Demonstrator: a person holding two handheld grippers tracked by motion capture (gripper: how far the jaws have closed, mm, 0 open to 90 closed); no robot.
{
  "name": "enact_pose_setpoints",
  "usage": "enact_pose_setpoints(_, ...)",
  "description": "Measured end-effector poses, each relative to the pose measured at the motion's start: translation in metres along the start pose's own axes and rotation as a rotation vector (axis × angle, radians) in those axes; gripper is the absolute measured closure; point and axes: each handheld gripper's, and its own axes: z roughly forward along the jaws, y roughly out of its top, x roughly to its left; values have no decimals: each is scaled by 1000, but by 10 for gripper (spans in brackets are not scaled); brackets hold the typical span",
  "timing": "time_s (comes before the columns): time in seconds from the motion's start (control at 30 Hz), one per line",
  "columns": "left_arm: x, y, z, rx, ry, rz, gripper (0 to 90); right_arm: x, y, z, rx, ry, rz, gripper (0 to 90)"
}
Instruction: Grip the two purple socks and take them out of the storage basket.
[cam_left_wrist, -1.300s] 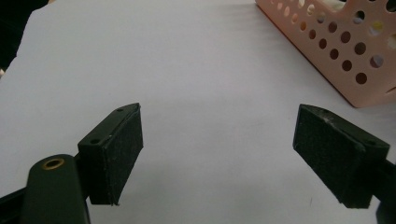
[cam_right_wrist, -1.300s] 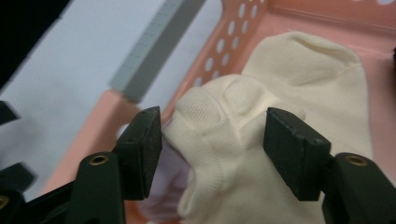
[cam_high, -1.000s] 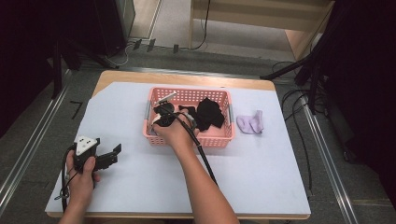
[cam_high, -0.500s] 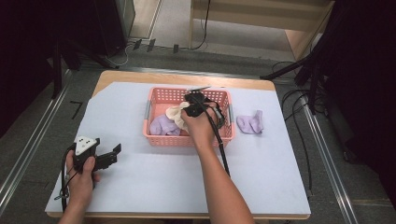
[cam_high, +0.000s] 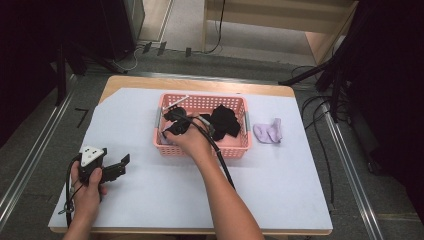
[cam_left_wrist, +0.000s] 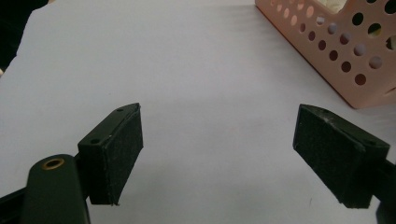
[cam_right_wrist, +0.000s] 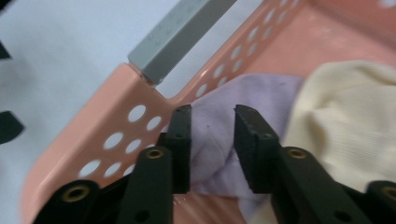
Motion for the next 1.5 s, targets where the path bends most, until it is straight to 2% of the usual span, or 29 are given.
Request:
enact_pose_setpoints(0.07,0,0,0,2,-3,-1,166,2,3,11,95,-11,47,638)
enact_pose_setpoints(0.1,0,0,0,-1,-3,-2,166,2,5,13,122,-27,61,613)
enact_pose_setpoints(0.17,1,0,0,2,-5,0,166,1,7,15,126,-49,103,560)
enact_pose_setpoints(0.23,0,0,0,3,-4,0,166,0,7,17,156,-65,134,551)
enact_pose_setpoints(0.27,0,0,0,4,-4,1,166,-1,7,19,180,-70,133,567)
enact_pose_setpoints(0.33,0,0,0,2,-3,-2,166,0,7,19,189,-103,124,639)
enact_pose_setpoints(0.4,0,0,0,0,-2,-3,166,2,5,19,203,-157,91,783)
enact_pose_setpoints(0.43,0,0,0,0,-1,-2,166,2,5,19,208,-173,85,819)
enact_pose_setpoints(0.5,0,0,0,-1,-1,-2,166,2,3,17,200,-147,82,866)
enact_pose_setpoints(0.53,0,0,0,-5,-2,-7,166,-1,1,14,168,-115,95,871)
enact_pose_setpoints(0.63,0,0,0,-2,-3,-7,166,-6,-2,-1,17,-39,120,873)
enact_pose_setpoints(0.67,0,0,1,-1,-2,-5,166,-8,-2,-7,-35,7,141,874)
enact_pose_setpoints(0.7,0,0,1,-2,0,-1,166,-10,-4,-15,-93,44,139,873)
enact_pose_setpoints(0.8,0,0,0,3,0,0,166,-14,-7,-31,-182,85,110,874)
enact_pose_setpoints(0.83,0,0,0,3,0,0,166,-14,-7,-31,-182,85,110,874)
enact_pose_setpoints(0.87,0,0,0,6,-1,5,166,-17,-10,-44,-261,166,134,873)
enact_pose_setpoints(0.93,0,0,0,8,1,9,166,-21,-12,-55,-310,175,132,873)
enact_pose_setpoints(1.0,0,0,0,7,2,8,166,-27,-14,-67,-339,125,144,873)
enact_pose_setpoints(1.03,0,0,0,6,0,4,167,-32,-16,-72,-345,75,154,872)
enact_pose_setpoints(1.1,0,0,0,5,1,4,166,-47,-22,-80,-356,-47,187,872)
enact_pose_setpoints(1.2,0,0,0,6,3,13,166,-71,-35,-88,-326,-252,269,871)
enact_pose_setpoints(1.23,0,0,0,6,3,13,166,-71,-35,-88,-326,-252,269,871)
enact_pose_setpoints(1.27,0,0,0,7,3,13,166,-83,-42,-87,-298,-348,291,867)
enact_pose_setpoints(1.33,0,0,0,11,3,15,166,-89,-45,-84,-275,-395,301,836)
enact_pose_setpoints(1.37,-1,0,1,11,4,16,166,-91,-46,-81,-262,-397,300,786)
enact_pose_setpoints(1.4,-1,0,0,14,5,15,166,-93,-46,-77,-253,-379,287,724)
enact_pose_setpoints(1.5,-1,0,0,15,7,17,166,-92,-39,-65,-165,-318,258,616)
